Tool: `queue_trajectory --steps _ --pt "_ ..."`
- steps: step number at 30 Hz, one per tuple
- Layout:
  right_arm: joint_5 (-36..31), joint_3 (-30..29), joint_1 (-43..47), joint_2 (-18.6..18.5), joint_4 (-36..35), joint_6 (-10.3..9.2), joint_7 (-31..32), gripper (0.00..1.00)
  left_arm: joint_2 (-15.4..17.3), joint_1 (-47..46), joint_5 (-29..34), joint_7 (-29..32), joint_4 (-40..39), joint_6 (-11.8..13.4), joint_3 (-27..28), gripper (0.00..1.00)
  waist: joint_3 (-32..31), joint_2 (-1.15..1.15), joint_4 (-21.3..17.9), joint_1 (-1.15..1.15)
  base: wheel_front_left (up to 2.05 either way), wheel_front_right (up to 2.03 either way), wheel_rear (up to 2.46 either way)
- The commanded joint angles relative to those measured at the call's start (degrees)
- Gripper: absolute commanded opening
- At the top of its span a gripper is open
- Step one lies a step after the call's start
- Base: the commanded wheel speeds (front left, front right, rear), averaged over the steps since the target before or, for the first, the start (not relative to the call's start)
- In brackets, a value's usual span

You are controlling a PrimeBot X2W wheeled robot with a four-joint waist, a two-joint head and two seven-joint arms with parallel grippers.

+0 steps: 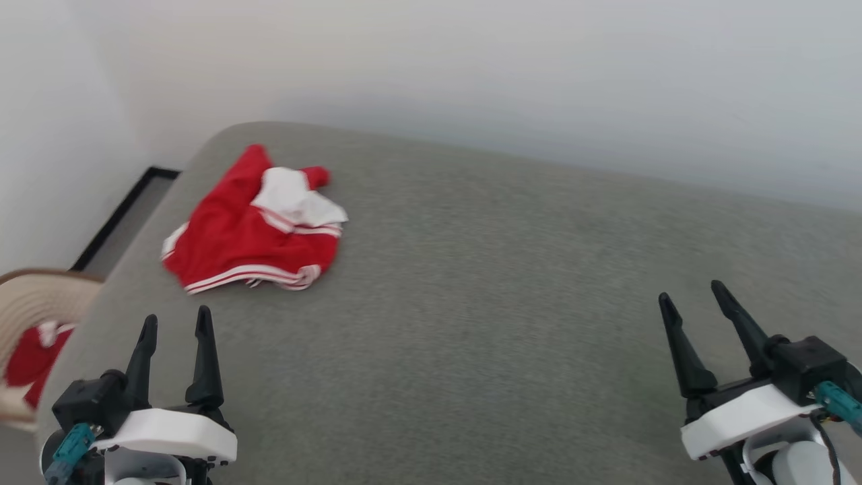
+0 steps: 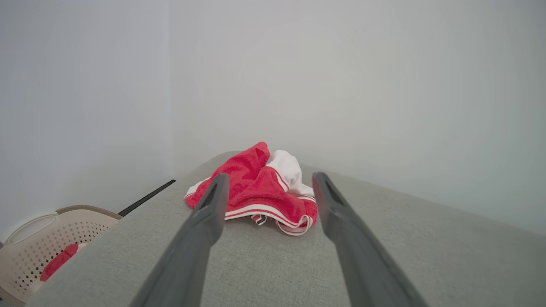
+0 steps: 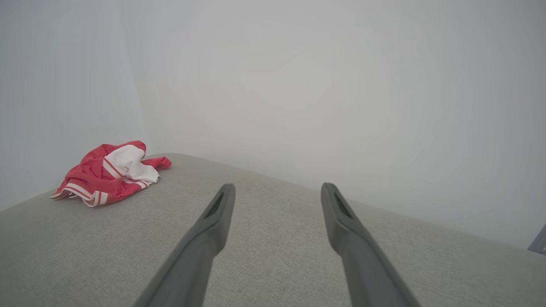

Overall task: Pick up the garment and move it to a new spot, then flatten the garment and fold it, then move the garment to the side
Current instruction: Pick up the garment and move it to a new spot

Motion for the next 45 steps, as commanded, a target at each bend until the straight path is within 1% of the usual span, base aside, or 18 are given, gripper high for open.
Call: queue_trajectory --steps 1,6,12,20,23,29,36,40,45 --pt "0.49 0.76 -0.55 0.03 0.18 -0.02 -0.28 1.0 -0.29 -0.56 0.96 -0.32 0.3 -0.18 0.39 1.0 -0.49 0.0 3.86 0.0 0.0 0.0 0.0" --pt "1.13 3.18 -1.73 -0.14 0.61 -0.02 -0.28 1.0 -0.61 -0.6 1.24 -0.32 1.21 -0.19 1.32 1.0 -0.8 0.0 7.4 0.0 0.0 0.0 0.0" --pt "1.92 5.01 -2.74 -0.5 0.94 -0.02 -0.29 1.0 -0.94 -0.33 1.58 -0.32 1.88 -0.18 1.65 1.0 -0.85 0.0 10.07 0.0 0.0 0.0 0.0" --pt "1.87 5.12 -2.86 -0.68 0.65 -0.02 -0.28 1.0 -1.29 -0.28 1.55 -0.32 2.29 -0.18 1.86 1.0 -0.44 0.0 11.58 0.0 0.0 0.0 0.0" --pt "1.63 4.78 -2.88 -0.84 0.36 -0.02 -0.28 1.0 -1.18 -0.75 0.47 -0.32 2.77 -0.18 1.59 1.0 -0.07 0.0 11.62 0.0 0.0 0.0 0.0" --pt "0.99 3.92 -3.11 -1.17 -0.36 -0.02 -0.29 1.0 -0.31 -3.12 -1.68 -0.32 4.33 -0.19 0.09 1.0 1.35 0.0 10.63 0.0 0.0 0.0 0.0" --pt "0.41 3.51 -4.3 -2.11 -1.74 -0.02 -0.29 1.0 1.37 -9.9 -4.01 -0.31 8.0 -0.19 -2.76 1.0 4.55 0.0 7.49 0.0 0.0 0.0 0.0" --pt "0.21 3.89 -5.56 -2.94 -3.1 -0.02 -0.29 1.0 3.54 -15.16 -5.47 -0.31 12.23 -0.18 -5.11 1.0 6.95 0.0 5.01 0.0 0.0 0.0 0.0" --pt "0.23 4.11 -7.38 -3.92 -4.82 -0.02 -0.29 1.0 6.86 -22.78 -8.63 -0.32 19.79 -0.18 -8.53 1.0 10.26 0.0 1.67 0.0 0.0 0.0 0.0"
